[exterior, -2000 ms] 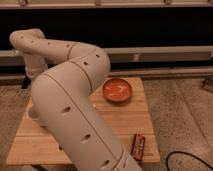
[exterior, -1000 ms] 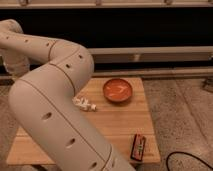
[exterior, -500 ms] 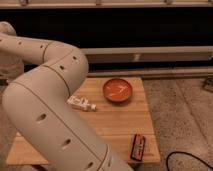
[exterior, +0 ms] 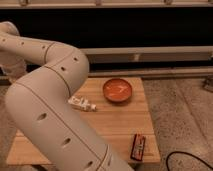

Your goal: Place the white sponge in the ceramic cup

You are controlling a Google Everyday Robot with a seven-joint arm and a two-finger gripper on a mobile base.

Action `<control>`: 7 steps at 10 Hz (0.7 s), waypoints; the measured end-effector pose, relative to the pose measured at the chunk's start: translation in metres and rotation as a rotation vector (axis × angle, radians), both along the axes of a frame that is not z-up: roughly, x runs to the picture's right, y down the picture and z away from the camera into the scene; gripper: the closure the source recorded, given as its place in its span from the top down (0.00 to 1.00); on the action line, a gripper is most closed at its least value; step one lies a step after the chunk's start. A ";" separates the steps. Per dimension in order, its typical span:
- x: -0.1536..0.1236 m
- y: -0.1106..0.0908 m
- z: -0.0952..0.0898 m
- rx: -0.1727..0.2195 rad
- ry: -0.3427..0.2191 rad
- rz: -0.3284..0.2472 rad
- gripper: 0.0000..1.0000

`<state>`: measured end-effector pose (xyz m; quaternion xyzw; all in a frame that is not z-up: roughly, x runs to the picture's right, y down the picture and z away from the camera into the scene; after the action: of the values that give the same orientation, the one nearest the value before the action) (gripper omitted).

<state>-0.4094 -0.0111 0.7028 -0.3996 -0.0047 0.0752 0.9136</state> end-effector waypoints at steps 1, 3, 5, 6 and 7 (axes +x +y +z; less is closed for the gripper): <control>-0.003 0.004 -0.002 0.000 0.000 0.002 0.25; -0.003 0.000 0.003 0.003 -0.005 0.007 0.25; 0.001 0.000 0.008 -0.002 -0.001 0.002 0.25; 0.001 0.002 0.007 -0.004 0.000 0.000 0.25; -0.001 0.003 0.006 -0.003 -0.002 0.000 0.25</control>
<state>-0.4109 -0.0084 0.7093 -0.4011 -0.0054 0.0749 0.9129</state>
